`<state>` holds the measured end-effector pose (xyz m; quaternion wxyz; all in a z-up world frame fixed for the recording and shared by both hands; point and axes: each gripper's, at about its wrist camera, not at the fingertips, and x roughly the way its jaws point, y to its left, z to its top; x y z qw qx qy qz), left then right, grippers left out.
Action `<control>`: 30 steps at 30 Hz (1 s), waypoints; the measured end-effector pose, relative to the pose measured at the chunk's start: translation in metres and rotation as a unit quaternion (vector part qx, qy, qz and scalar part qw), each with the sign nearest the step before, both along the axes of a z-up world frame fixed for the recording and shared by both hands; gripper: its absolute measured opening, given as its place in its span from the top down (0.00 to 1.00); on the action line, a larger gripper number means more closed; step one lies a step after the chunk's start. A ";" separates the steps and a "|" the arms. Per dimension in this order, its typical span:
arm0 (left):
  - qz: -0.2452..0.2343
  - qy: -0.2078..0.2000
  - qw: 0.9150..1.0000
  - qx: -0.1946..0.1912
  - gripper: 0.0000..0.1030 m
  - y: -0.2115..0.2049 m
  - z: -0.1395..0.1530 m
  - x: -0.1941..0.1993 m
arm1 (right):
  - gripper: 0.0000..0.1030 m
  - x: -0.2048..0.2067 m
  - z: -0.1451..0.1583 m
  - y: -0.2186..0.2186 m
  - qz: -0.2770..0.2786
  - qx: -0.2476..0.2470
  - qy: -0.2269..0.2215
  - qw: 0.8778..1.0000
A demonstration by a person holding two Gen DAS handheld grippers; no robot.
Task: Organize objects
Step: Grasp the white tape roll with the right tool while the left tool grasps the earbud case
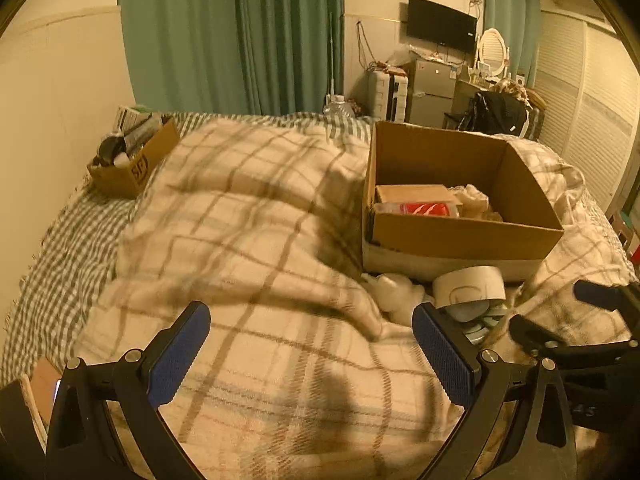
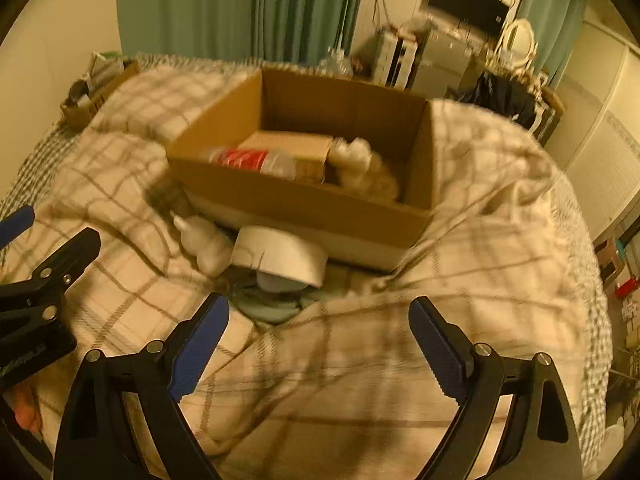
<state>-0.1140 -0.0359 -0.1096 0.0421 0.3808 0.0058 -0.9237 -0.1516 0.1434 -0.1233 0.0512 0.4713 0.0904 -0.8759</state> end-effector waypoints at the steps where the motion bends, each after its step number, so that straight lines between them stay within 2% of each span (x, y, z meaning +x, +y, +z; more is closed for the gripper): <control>1: 0.003 -0.002 1.000 0.000 0.00 -0.001 -0.002 0.000 | 0.11 -0.005 -0.004 -0.002 0.000 -0.004 -0.010 1.000; 8: 0.018 -0.010 1.000 -0.004 0.00 -0.007 -0.008 -0.001 | 0.11 -0.036 -0.019 -0.017 -0.015 -0.011 -0.036 0.999; 13: 0.025 -0.020 0.999 0.009 0.00 -0.015 -0.013 -0.005 | 0.11 -0.054 -0.030 -0.020 -0.028 -0.026 -0.055 0.998; 19: 0.029 -0.030 0.999 0.015 0.00 -0.018 -0.017 -0.007 | 0.11 -0.066 -0.044 -0.016 -0.049 -0.038 -0.069 0.996; 24: 0.030 -0.036 0.999 0.008 0.00 -0.016 -0.020 -0.008 | 0.11 -0.069 -0.052 -0.016 -0.045 -0.048 -0.082 0.994; 25: 0.030 -0.036 0.999 0.006 0.00 -0.016 -0.020 -0.008 | 0.14 -0.069 -0.054 -0.016 -0.042 -0.052 -0.086 0.994; 26: 0.030 -0.036 0.999 0.005 0.00 -0.015 -0.020 -0.009 | 0.22 -0.067 -0.054 -0.015 -0.036 -0.065 -0.089 0.993; 30: 0.030 -0.037 0.999 -0.003 0.00 -0.013 -0.020 -0.007 | 0.23 -0.054 -0.042 -0.013 -0.027 -0.066 -0.066 0.995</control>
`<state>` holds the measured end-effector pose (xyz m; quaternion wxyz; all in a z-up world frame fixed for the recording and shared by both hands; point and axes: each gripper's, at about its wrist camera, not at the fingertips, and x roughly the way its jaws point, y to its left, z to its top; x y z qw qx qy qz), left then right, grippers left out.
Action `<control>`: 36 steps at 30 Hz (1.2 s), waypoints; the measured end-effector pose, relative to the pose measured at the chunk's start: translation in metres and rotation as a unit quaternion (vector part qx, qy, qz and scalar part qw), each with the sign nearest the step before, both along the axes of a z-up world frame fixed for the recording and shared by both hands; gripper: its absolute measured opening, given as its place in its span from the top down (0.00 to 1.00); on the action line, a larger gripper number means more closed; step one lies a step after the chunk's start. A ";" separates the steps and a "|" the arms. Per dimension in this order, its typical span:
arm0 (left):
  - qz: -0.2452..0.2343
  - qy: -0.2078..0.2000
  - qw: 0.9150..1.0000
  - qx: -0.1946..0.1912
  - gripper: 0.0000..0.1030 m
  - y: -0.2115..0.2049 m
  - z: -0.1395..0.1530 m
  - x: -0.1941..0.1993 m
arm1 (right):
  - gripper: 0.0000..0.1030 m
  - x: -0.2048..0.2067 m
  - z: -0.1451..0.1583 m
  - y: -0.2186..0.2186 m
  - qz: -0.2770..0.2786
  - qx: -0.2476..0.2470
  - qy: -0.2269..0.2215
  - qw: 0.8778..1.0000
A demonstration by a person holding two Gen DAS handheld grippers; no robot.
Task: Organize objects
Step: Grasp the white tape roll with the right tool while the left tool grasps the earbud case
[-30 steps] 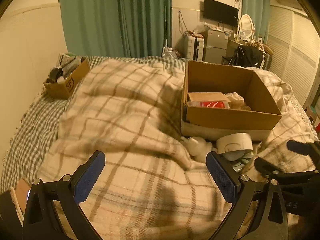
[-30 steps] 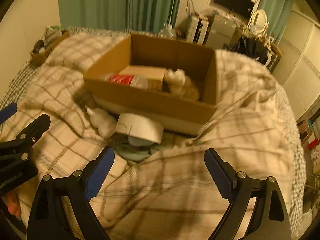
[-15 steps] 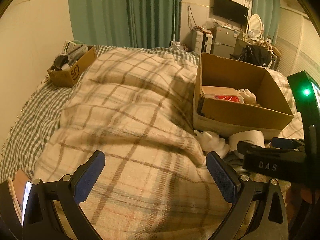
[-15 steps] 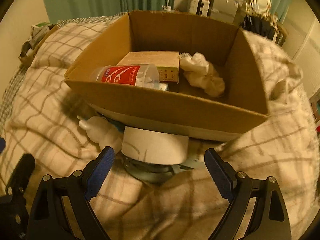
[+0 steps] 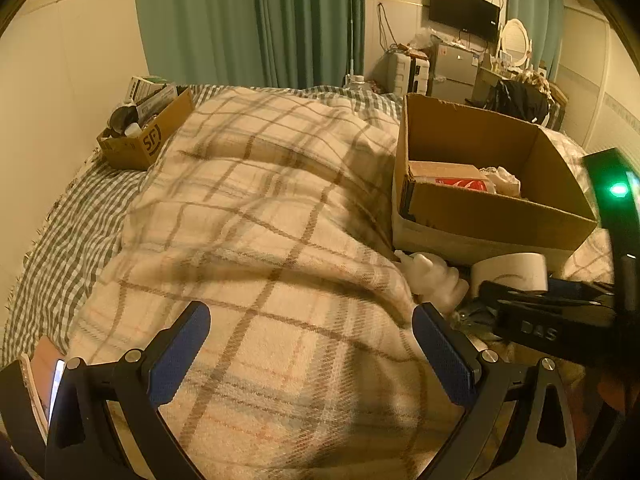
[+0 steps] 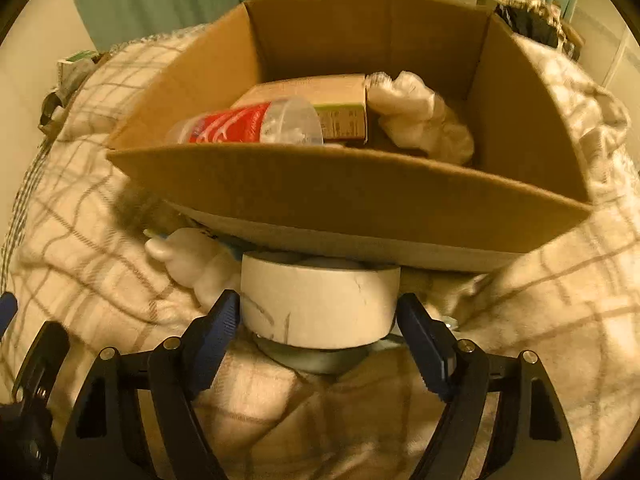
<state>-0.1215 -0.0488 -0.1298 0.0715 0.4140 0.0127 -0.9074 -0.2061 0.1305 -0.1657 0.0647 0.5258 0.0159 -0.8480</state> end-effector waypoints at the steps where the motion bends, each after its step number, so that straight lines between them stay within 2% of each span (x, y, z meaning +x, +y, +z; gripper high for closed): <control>1: 0.000 -0.001 1.000 -0.003 0.00 0.002 0.000 0.001 | 0.23 0.005 0.004 0.003 0.002 -0.005 0.005 1.000; 6: -0.010 -0.005 1.000 -0.026 0.00 0.015 0.003 0.001 | 0.23 0.029 0.035 0.018 0.009 -0.013 0.052 0.999; 10: -0.026 -0.007 0.999 -0.039 0.00 0.032 0.006 0.003 | 0.23 0.043 0.067 0.038 0.012 -0.039 0.091 0.995; 16: -0.065 -0.018 0.997 -0.040 0.00 0.069 0.006 0.003 | 0.23 0.064 0.090 0.057 -0.001 -0.043 0.133 0.990; 19: -0.090 -0.024 0.995 -0.046 0.00 0.093 0.004 -0.002 | 0.23 0.067 0.090 0.074 -0.010 -0.019 0.138 0.990; 22: -0.109 -0.030 0.993 -0.035 0.00 0.111 -0.001 -0.009 | 0.23 0.067 0.083 0.087 -0.014 -0.008 0.132 0.991; 26: -0.135 -0.045 0.989 -0.035 0.00 0.131 -0.019 -0.022 | 0.23 0.066 0.071 0.102 -0.018 -0.011 0.126 0.992; 30: -0.148 -0.085 0.985 -0.040 0.12 0.141 -0.044 -0.037 | 0.23 0.061 0.063 0.109 -0.021 -0.025 0.117 0.993; 31: -0.152 -0.092 0.984 -0.032 0.13 0.142 -0.048 -0.041 | 0.23 0.060 0.060 0.110 -0.020 -0.027 0.114 0.993; 36: -0.169 -0.118 0.978 0.011 0.29 0.144 -0.064 -0.059 | 0.23 0.055 0.052 0.108 -0.016 -0.027 0.103 0.994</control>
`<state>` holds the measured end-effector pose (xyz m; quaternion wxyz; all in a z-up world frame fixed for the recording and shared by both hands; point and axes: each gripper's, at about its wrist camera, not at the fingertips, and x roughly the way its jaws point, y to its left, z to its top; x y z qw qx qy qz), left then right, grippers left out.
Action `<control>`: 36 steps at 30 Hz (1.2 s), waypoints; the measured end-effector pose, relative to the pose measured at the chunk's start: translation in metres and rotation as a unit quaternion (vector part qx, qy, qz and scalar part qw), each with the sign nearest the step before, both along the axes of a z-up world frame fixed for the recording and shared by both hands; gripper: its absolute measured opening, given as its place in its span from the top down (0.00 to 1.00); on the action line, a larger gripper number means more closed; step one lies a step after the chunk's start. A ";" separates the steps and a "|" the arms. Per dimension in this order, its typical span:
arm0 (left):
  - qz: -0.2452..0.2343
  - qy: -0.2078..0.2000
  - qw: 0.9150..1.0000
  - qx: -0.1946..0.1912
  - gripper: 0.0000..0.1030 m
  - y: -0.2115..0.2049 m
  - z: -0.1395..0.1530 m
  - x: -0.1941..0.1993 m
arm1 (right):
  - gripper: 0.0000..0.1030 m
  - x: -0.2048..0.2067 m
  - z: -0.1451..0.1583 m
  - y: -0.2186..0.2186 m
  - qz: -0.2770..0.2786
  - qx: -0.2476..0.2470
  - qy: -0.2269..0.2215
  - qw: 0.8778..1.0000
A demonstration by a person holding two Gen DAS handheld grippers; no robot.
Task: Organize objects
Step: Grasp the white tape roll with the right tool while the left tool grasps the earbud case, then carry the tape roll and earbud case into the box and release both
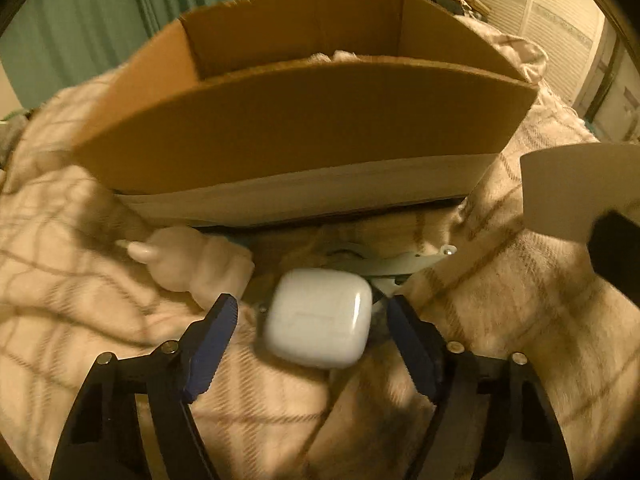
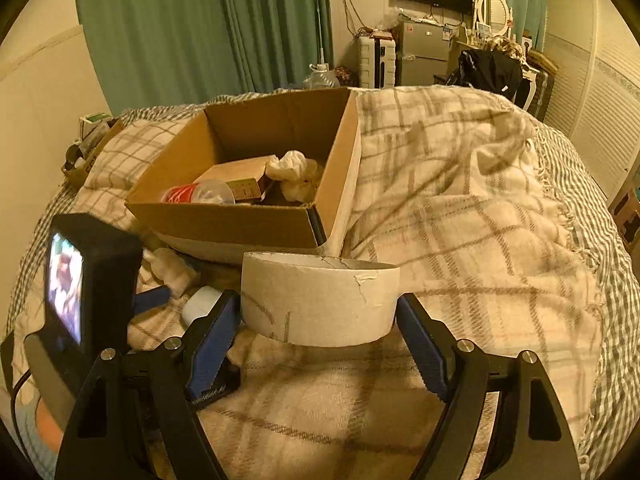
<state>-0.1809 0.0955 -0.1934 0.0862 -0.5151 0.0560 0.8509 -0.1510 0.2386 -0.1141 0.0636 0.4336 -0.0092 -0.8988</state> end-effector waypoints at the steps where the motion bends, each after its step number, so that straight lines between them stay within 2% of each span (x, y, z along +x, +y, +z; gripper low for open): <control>1: -0.005 -0.006 1.000 0.011 0.34 0.000 -0.002 -0.002 | 0.23 -0.001 -0.001 0.000 -0.001 0.000 -0.002 1.000; 3: -0.014 -0.012 0.999 0.032 0.50 -0.001 -0.002 0.000 | 0.23 -0.001 -0.002 0.000 -0.002 0.001 -0.004 1.000; 11: 0.011 -0.005 1.000 0.028 0.50 -0.012 0.012 0.025 | 0.23 0.010 0.008 -0.007 -0.004 0.023 0.012 1.000; 22: 0.035 0.078 0.995 0.048 0.50 -0.037 0.076 0.076 | 0.23 0.043 0.040 -0.026 0.009 0.047 0.054 0.997; 36: 0.042 0.129 0.988 0.070 0.50 -0.063 0.120 0.072 | 0.23 0.047 0.073 -0.046 0.010 0.071 0.082 0.994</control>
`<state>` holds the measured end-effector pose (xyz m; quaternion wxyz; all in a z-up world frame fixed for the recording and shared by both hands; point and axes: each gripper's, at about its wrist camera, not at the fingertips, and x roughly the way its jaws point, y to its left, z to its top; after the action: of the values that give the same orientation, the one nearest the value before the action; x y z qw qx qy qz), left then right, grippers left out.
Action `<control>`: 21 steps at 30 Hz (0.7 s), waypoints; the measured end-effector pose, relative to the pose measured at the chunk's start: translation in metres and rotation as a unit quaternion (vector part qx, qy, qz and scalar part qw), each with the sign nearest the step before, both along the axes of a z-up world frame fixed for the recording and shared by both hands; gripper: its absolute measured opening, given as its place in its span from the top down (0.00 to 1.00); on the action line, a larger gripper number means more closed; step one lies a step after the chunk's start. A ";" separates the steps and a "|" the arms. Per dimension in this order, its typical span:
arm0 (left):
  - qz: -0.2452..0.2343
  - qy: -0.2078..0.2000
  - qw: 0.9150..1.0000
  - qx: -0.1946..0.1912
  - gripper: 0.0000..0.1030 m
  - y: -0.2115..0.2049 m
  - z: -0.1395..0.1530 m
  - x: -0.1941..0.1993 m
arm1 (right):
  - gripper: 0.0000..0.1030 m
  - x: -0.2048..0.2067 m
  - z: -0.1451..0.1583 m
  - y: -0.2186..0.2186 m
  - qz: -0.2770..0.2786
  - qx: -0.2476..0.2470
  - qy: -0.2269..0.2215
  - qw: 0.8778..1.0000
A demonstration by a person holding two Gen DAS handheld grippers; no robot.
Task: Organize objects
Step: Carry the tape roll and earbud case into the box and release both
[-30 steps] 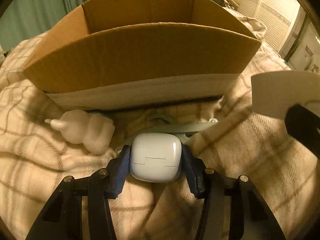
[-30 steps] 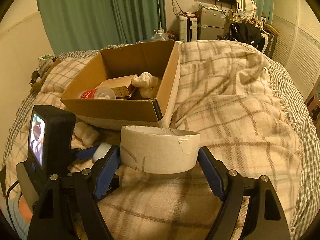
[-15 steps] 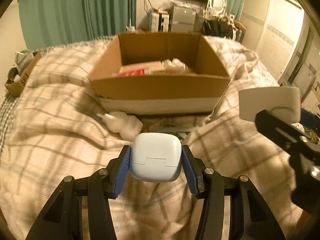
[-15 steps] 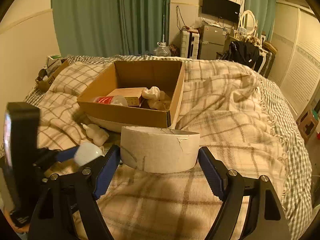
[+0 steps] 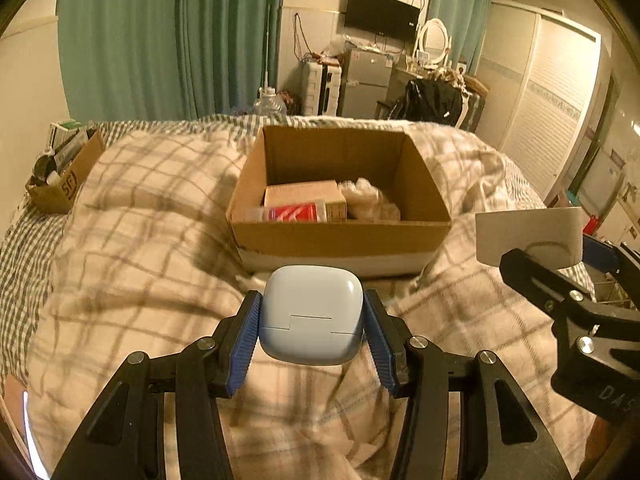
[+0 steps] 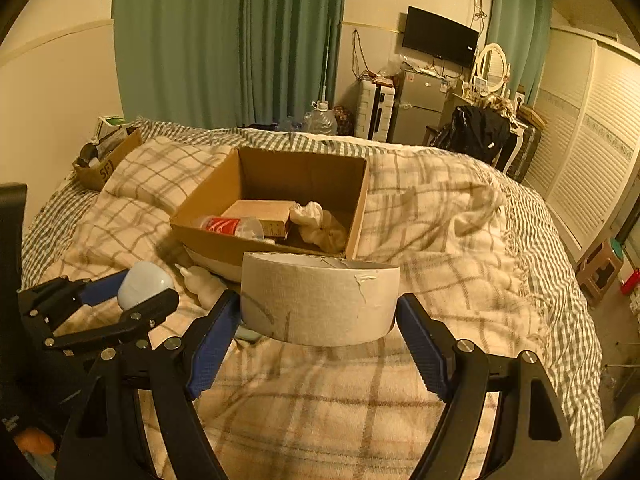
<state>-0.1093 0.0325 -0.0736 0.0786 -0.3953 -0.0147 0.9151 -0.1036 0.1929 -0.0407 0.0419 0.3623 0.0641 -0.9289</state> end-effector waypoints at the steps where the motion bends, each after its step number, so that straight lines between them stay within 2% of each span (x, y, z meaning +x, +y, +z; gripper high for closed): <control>1: -0.001 0.004 1.000 -0.002 0.50 -0.001 0.004 -0.004 | 0.23 -0.002 0.003 -0.001 0.001 0.002 0.003 1.000; 11: -0.007 0.049 0.999 -0.011 0.50 0.001 0.044 -0.043 | 0.23 -0.038 0.041 -0.006 0.016 0.004 0.039 0.999; 21: -0.007 0.068 0.997 -0.019 0.50 0.011 0.059 -0.104 | 0.23 -0.102 0.070 -0.002 0.015 0.017 0.071 0.997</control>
<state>-0.2131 0.0438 -0.0143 0.0778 -0.3335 0.0112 0.9395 -0.2052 0.1908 0.0293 0.0446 0.2951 0.0883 -0.9503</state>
